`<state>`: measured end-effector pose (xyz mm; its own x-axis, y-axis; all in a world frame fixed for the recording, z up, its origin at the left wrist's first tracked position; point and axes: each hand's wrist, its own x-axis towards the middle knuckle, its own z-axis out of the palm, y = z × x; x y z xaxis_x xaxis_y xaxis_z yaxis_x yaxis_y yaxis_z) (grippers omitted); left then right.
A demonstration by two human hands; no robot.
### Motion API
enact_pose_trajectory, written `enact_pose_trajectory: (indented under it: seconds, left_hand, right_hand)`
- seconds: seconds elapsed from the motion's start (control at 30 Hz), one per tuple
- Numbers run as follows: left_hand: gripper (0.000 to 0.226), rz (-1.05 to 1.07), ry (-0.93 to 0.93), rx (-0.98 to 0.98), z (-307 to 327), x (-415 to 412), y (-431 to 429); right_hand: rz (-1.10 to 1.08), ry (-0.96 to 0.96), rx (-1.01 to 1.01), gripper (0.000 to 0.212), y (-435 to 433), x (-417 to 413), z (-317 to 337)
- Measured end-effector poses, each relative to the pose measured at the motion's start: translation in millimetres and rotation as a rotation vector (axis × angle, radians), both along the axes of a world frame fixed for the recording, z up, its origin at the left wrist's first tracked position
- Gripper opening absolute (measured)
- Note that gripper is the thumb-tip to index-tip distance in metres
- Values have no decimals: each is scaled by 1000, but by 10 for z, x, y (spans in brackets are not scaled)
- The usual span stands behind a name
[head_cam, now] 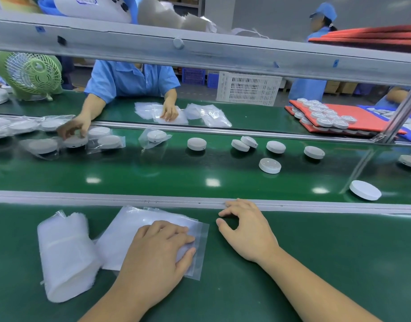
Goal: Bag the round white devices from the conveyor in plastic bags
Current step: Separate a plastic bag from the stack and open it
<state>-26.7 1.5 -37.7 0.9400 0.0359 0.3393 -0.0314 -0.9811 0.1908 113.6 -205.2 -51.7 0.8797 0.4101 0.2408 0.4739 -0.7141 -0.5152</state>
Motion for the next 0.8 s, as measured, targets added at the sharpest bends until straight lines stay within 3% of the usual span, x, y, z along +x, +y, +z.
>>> enact_pose_trajectory:
  seconds: [0.5,0.67,0.8]
  left_hand:
    - [26,3,-28,9,33,-3,21]
    - [37,-79,-70,114,53,18,-4]
    - [32,-134,-64,35,82,10,23]
  right_hand:
    - [-11,9,0,25,36,19,4]
    - [-17,4,54,18,28,3,-3]
    - [35,0,29,32,29,-31,11]
